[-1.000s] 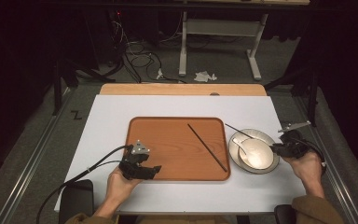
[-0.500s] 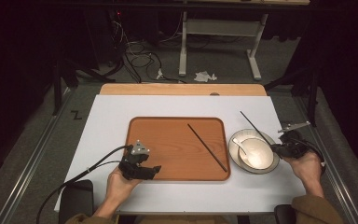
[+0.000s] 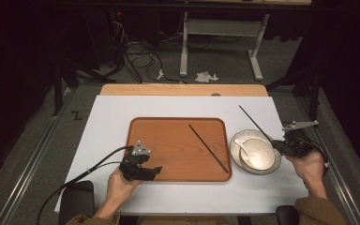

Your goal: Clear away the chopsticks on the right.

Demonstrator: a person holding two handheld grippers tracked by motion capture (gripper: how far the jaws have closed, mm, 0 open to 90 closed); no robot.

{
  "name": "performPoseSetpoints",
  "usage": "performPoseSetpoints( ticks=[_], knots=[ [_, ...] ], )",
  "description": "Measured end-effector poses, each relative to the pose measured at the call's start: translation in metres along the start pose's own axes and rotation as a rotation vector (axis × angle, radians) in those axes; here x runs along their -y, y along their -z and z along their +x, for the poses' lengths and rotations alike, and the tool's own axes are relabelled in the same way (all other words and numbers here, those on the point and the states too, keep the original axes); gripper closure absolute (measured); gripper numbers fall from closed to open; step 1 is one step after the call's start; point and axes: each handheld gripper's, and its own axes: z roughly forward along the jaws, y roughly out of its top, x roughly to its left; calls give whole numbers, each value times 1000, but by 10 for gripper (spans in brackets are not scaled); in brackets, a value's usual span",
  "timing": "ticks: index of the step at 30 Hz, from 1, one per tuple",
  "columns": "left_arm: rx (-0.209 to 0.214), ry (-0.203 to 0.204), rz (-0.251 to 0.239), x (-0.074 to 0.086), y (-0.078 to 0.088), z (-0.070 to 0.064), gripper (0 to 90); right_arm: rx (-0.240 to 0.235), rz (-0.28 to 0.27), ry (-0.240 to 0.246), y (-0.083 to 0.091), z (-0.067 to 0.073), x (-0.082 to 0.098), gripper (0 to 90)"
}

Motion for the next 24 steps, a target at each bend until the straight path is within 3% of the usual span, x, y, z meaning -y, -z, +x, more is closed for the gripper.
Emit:
performPoseSetpoints(
  ticks=[5,11,14,18,19,24],
  knots=[
    [0,5,-1,0,-1,0,330,-14,-48,1,12,9,-8,866],
    [0,3,-2,0,-1,0,330,-8,-67,22,24,25,-18,865],
    [0,6,0,0,-1,0,330,-22,-102,48,33,40,-26,866],
    [0,5,0,0,-1,0,330,-36,-110,82,38,53,-32,865],
    [-1,5,0,0,-1,0,330,-59,-122,97,40,62,-35,865],
    [1,6,1,0,-1,0,330,-85,-127,132,39,81,-40,865]
  ],
)
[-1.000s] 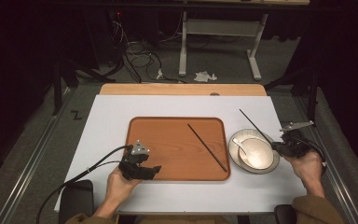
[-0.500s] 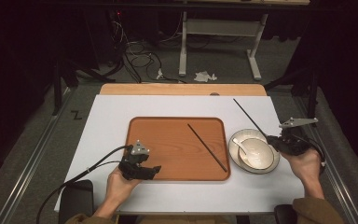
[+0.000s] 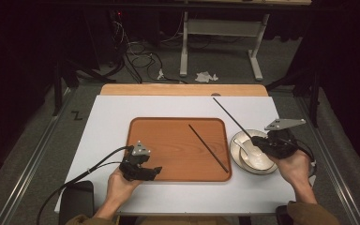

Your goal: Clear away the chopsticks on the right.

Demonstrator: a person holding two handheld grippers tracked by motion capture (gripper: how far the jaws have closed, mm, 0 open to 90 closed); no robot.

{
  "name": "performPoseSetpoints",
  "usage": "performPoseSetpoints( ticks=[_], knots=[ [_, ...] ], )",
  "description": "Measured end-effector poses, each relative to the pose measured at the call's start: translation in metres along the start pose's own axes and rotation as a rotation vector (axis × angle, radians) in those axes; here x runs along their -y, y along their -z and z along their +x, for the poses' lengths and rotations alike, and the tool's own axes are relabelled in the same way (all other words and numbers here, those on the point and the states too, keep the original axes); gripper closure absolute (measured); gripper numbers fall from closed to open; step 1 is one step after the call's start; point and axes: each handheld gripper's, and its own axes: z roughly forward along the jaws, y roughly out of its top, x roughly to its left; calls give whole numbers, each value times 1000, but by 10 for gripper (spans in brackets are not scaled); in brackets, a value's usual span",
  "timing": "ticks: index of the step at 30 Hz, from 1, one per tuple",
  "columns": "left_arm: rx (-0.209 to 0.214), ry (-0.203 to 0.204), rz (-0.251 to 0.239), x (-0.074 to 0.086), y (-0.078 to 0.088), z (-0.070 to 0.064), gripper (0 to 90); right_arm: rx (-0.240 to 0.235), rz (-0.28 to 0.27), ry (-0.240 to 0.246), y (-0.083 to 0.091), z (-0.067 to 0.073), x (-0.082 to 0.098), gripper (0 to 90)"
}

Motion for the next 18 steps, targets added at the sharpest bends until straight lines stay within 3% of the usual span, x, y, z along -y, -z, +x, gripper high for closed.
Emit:
performPoseSetpoints(
  ticks=[4,11,18],
  knots=[
    [-1,-1,-1,0,0,0,330,-45,7,38,-8,22,-6,865],
    [2,0,-1,0,0,0,329,-94,37,77,-25,46,-10,864],
    [1,0,1,0,0,0,329,-119,129,100,-61,69,-8,864]
  ],
)
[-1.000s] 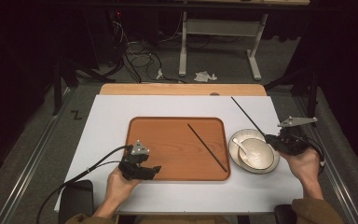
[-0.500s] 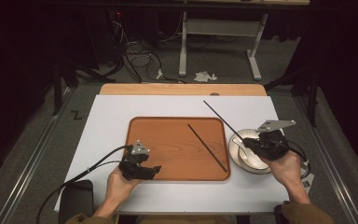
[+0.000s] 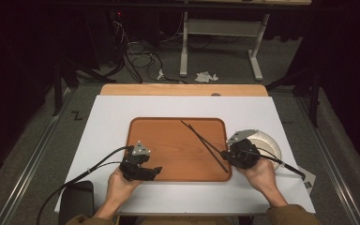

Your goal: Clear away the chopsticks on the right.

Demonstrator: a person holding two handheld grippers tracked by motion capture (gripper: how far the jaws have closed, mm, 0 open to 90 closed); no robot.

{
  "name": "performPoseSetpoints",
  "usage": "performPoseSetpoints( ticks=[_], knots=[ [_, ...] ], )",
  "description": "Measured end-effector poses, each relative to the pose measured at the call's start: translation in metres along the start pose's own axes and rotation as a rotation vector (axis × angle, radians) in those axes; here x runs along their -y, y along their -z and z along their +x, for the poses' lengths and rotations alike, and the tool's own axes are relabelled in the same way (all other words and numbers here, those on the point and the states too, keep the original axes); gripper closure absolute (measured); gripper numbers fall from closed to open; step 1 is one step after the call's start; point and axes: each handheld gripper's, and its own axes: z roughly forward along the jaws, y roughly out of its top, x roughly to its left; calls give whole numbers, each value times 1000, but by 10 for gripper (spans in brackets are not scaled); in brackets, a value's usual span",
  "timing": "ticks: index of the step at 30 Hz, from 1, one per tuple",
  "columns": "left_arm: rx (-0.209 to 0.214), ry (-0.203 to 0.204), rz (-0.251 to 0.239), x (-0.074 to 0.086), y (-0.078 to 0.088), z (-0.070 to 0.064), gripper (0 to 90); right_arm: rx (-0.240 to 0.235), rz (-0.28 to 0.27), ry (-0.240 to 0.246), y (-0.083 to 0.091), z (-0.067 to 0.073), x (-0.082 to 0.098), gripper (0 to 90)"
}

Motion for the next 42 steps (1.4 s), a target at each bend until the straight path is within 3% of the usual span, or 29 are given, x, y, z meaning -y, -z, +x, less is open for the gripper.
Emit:
performPoseSetpoints(
  ticks=[3,5,11,21,31,34,35,37,42],
  knots=[
    [2,1,0,0,0,0,329,1,25,4,-11,2,0,864],
    [0,0,-1,0,0,0,329,11,69,5,-25,6,-1,863],
    [2,-2,8,0,-1,0,327,19,126,-3,-44,10,0,862],
    [3,-4,7,0,0,0,327,9,165,-7,-56,14,3,855],
    [-4,0,2,0,0,0,319,21,162,4,-60,17,4,802],
    [-5,0,0,0,0,0,320,25,114,12,-55,17,3,816],
    [-5,0,2,0,0,0,320,13,75,26,-52,18,2,840],
    [-5,1,3,0,0,0,320,1,55,36,-52,21,2,855],
    [-4,-1,5,0,0,0,320,-28,101,74,-62,27,2,863]
  ],
)
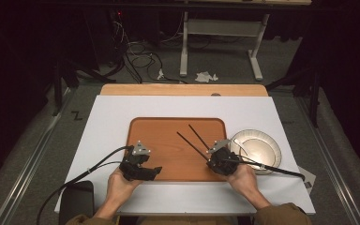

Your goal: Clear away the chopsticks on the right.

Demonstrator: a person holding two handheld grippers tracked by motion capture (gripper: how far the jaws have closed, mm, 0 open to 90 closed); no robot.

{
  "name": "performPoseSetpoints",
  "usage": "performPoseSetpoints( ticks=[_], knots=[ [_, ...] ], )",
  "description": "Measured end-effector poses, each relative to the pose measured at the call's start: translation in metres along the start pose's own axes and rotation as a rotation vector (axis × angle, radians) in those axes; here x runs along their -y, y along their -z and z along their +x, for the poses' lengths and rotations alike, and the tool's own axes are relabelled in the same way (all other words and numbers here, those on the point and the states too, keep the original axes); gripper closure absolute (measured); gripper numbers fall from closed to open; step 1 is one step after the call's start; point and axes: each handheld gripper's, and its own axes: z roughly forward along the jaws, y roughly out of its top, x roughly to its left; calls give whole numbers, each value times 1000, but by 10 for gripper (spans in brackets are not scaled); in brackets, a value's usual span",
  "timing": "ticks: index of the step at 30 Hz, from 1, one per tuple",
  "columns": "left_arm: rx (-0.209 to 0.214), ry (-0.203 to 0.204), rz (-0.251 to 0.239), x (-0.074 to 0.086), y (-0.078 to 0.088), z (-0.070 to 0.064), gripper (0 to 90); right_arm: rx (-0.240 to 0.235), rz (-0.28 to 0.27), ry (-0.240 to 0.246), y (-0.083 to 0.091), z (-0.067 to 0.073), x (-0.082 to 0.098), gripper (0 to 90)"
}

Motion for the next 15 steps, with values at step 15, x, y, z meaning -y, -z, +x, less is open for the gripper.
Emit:
performPoseSetpoints(
  ticks=[15],
  knots=[
    [2,2,-2,0,0,0,320,96,48,-40,-6,-10,-1,865]
  ],
)
